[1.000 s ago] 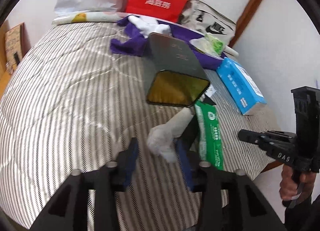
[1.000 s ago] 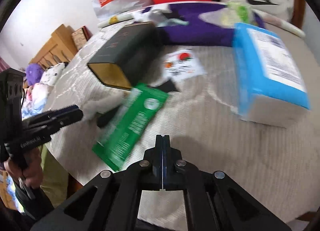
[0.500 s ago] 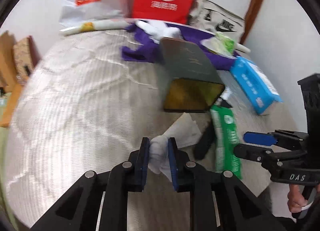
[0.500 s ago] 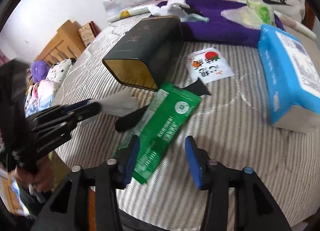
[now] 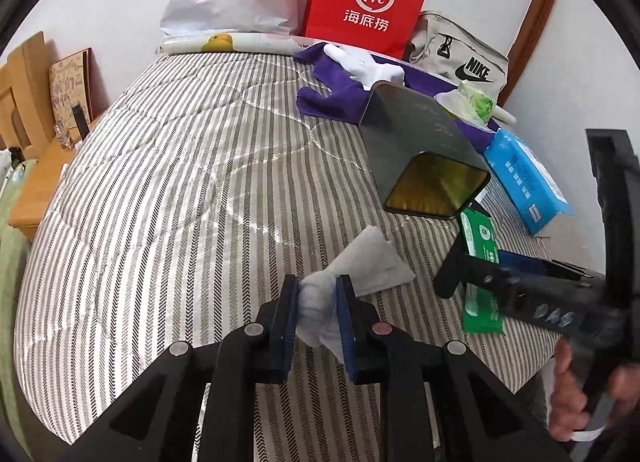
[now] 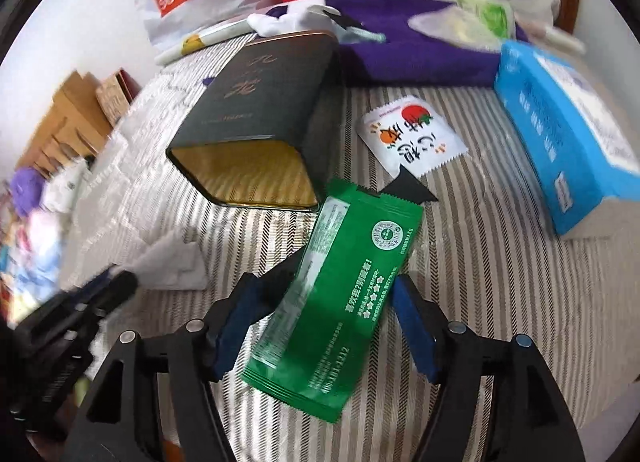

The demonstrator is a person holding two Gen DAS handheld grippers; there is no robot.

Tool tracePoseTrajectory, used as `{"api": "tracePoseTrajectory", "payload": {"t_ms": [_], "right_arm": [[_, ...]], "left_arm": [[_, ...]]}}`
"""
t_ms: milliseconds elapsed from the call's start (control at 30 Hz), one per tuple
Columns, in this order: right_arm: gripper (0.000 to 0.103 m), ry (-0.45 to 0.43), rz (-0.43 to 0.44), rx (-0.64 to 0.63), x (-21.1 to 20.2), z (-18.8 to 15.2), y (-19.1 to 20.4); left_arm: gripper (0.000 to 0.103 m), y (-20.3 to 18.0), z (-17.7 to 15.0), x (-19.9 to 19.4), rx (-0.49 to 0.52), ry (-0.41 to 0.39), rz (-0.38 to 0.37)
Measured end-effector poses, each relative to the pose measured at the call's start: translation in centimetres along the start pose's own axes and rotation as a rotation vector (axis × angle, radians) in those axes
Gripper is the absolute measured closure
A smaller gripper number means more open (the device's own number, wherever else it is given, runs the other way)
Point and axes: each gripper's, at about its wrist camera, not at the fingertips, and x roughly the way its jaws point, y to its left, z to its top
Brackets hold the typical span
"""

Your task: Organize soft objects

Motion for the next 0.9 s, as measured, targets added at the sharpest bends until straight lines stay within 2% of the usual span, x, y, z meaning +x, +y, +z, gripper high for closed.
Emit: {"api": "tracePoseTrajectory", "payload": {"t_ms": [33, 67, 133, 200, 233, 333, 567, 700, 767, 833, 900], "right_arm": [[0.039, -0.016, -0.03, -0.031, 0.0, -0.3, 0.4], [0.039, -0.028, -0.034, -0.046, 0.0, -0.4, 0.5], [0.047, -0.042, -0.027, -0.063, -0.2, -0.6, 0.2], [0.068, -0.031, -0.006, -0.056, -0.4, -0.6, -0.6], [0.069, -0.016, 0.01, -0.046, -0.5, -0.5, -1.2], [0.072, 0.008, 0.05, -0.039, -1.0, -0.7, -3.2], [0.073, 0.014, 0.031, -0.11, -4.0, -3.1, -8.3], [0.074, 0.016, 0.018, -0.095, -5.2, -4.4, -11.7], [0.074, 0.008, 0.002, -0.091, -5.5, -4.8, -12.8], [0.074, 0.003, -0.012, -0.078, -5.8, -5.1, -14.3], [0.073, 0.002, -0.022, -0.073, -5.6, -5.1, -15.4]], "left_arm": [[0.084, 0.0, -0.1, 0.0, -0.003, 0.002, -0.003], [0.084, 0.0, -0.2, 0.1, -0.006, 0.004, -0.006], [0.084, 0.1, -0.4, 0.2, -0.016, 0.007, -0.01], [0.084, 0.1, -0.5, 0.2, -0.023, 0.008, -0.017], [0.084, 0.0, -0.5, 0.2, -0.023, 0.009, -0.021], [0.084, -0.6, -0.5, 0.1, -0.021, 0.01, -0.033], [0.084, -2.8, -0.4, 0.5, -0.018, 0.036, -0.071], [0.082, -4.0, -0.4, 1.9, -0.001, 0.072, -0.045], [0.08, -4.5, -0.4, 1.9, 0.019, 0.065, -0.025], [0.077, -4.9, -0.3, 1.9, 0.037, 0.072, -0.007], [0.065, -5.3, -0.2, 2.0, 0.045, 0.078, -0.015]]}}
